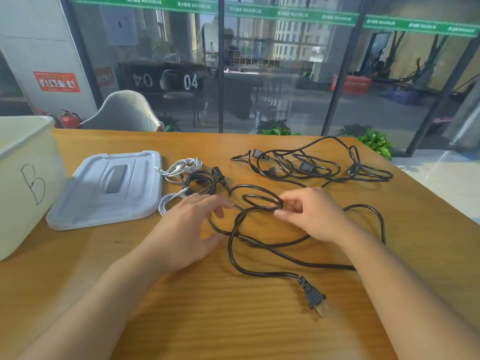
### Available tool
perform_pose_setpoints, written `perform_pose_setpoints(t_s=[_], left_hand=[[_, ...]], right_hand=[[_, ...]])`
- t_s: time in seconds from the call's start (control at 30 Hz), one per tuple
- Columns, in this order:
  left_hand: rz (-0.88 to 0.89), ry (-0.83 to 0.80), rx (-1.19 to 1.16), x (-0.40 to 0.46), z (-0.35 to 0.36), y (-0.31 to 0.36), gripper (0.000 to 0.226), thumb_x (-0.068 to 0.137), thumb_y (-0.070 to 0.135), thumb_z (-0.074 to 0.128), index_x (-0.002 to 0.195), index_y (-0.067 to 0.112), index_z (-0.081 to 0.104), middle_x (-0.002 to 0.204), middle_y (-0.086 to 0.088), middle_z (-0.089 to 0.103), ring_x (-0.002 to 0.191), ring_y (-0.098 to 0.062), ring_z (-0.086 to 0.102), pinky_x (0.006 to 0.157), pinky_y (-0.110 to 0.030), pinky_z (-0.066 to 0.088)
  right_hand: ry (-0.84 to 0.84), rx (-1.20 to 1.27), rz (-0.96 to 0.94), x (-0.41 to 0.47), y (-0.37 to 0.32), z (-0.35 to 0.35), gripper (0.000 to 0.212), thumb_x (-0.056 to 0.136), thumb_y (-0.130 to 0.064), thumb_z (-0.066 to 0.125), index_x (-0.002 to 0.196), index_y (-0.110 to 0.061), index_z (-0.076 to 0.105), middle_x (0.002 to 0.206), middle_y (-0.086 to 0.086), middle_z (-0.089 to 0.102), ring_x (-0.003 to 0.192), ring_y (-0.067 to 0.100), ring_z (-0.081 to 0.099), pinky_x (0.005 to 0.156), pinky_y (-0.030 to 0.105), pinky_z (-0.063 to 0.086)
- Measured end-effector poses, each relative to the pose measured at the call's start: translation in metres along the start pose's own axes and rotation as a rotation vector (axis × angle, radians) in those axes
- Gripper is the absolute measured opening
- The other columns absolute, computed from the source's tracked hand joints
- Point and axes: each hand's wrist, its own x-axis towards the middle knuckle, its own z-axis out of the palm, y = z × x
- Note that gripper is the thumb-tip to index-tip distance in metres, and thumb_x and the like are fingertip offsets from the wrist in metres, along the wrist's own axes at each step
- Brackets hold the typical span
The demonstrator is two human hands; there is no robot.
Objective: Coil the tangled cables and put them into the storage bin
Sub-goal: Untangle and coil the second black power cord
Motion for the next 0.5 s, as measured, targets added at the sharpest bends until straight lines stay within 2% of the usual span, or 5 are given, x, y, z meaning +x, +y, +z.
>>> perform_pose_setpoints(t_s=[0.13,0.23,0.33,0.4,0.5], left_hand=[[-0.005,-0.034,0.009,0.0,0.003,-0.001,0.024,0.089,0.023,0.076,0.109,0.036,0.073,0.092,0.022,0.065,0.092,0.005,0.053,0.079,-0.014,0.041],[0.008,-0.055,-0.009,0.0,0.006,-0.001,0.014,0.094,0.023,0.071,0.101,0.034,0.077,0.094,0.023,0.063,0.089,0.002,0.056,0.072,-0.012,0.041],[0.008,-0.064,-0.039,0.001,0.008,-0.002,0.015,0.1,0.035,0.064,0.1,0.029,0.078,0.098,0.021,0.063,0.088,0.001,0.057,0.074,-0.019,0.049],[0.004,-0.07,-0.033,0.002,0.01,-0.003,0.028,0.103,0.043,0.056,0.098,0.026,0.077,0.097,0.018,0.064,0.089,-0.001,0.057,0.077,-0.024,0.05],[-0.021,-0.076,-0.045,0.002,0.01,-0.002,0.045,0.1,0.057,0.044,0.098,0.026,0.076,0.093,0.016,0.064,0.089,-0.003,0.057,0.076,-0.025,0.05]], right_hand=[[0.122,-0.141,0.123,0.002,0.008,-0.006,0.007,0.096,-0.037,0.07,0.094,-0.04,0.075,0.078,-0.019,0.069,0.078,0.003,0.063,0.064,0.024,0.044],[0.091,-0.265,0.215,0.002,0.012,-0.011,0.03,0.1,-0.017,0.061,0.106,-0.04,0.078,0.11,-0.016,0.074,0.091,0.01,0.065,0.076,0.031,0.055],[0.321,-0.236,0.171,0.002,0.002,-0.014,0.043,0.103,-0.005,0.049,0.119,-0.034,0.075,0.125,-0.014,0.069,0.082,-0.003,0.056,0.071,0.017,0.046],[0.414,-0.108,0.015,0.001,-0.013,-0.013,0.036,0.106,-0.015,0.047,0.124,-0.03,0.074,0.122,-0.016,0.068,0.082,-0.014,0.05,0.074,0.01,0.038],[0.266,0.049,-0.103,-0.002,-0.036,-0.001,0.035,0.105,-0.045,0.046,0.126,-0.034,0.072,0.121,-0.024,0.066,0.105,-0.012,0.057,0.089,0.009,0.039]])
